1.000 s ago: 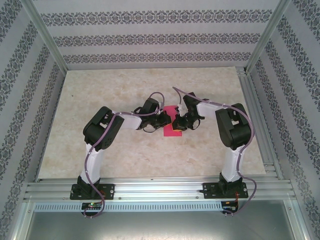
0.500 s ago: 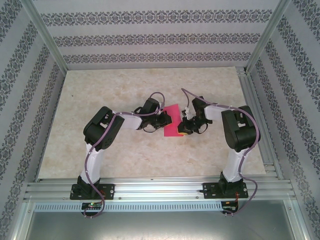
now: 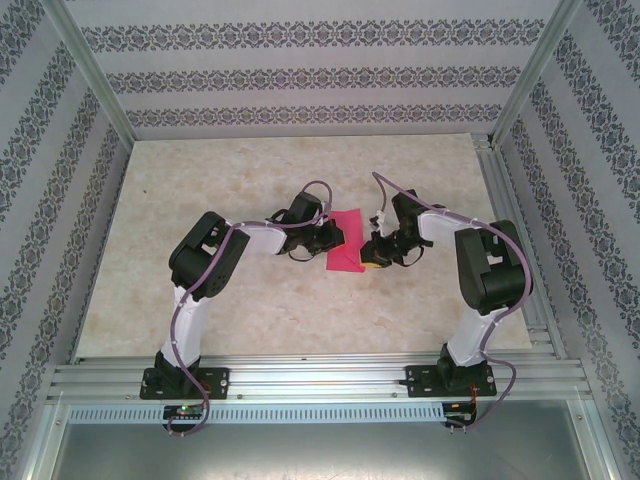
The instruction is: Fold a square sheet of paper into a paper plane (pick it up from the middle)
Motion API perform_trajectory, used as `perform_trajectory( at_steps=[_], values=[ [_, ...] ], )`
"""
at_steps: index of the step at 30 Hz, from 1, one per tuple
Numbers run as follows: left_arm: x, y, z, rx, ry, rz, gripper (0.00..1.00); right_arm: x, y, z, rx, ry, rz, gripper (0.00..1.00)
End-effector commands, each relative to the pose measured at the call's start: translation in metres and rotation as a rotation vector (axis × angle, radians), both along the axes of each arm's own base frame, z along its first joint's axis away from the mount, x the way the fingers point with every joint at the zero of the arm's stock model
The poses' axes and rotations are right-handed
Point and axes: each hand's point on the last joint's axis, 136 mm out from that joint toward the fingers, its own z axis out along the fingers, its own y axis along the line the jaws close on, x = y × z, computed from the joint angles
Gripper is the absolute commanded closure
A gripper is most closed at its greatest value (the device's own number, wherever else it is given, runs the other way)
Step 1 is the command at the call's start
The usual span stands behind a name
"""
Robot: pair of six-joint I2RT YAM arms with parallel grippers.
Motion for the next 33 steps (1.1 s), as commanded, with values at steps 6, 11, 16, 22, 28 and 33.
perform_trajectory(
  at_steps=[6,11,16,22,28,33],
  values=[
    [0.0,0.012,-0.027,0.08,0.028,0.016,0.93,-0.01,-0.004,-0.028,-0.044,0.065,0.003,0.89],
    [0.0,0.012,-0.028,0.081,0.029,0.011,0.93,-0.02,-0.008,-0.045,-0.072,0.117,0.015,0.9],
    [0.002,0.008,-0.016,0.06,0.017,0.003,0.89,-0.004,-0.001,0.0,0.019,-0.006,-0.014,0.85],
    [0.016,-0.008,0.046,-0.012,-0.085,-0.037,0.65,0.028,-0.027,0.028,0.014,-0.134,-0.171,0.67],
    [0.021,0.0,0.076,-0.018,-0.136,-0.034,0.56,0.045,-0.024,0.013,0.035,-0.108,-0.23,0.62],
    [0.015,0.003,0.076,-0.059,-0.122,-0.045,0.63,0.049,-0.018,0.004,0.034,-0.097,-0.219,0.58]
  ],
)
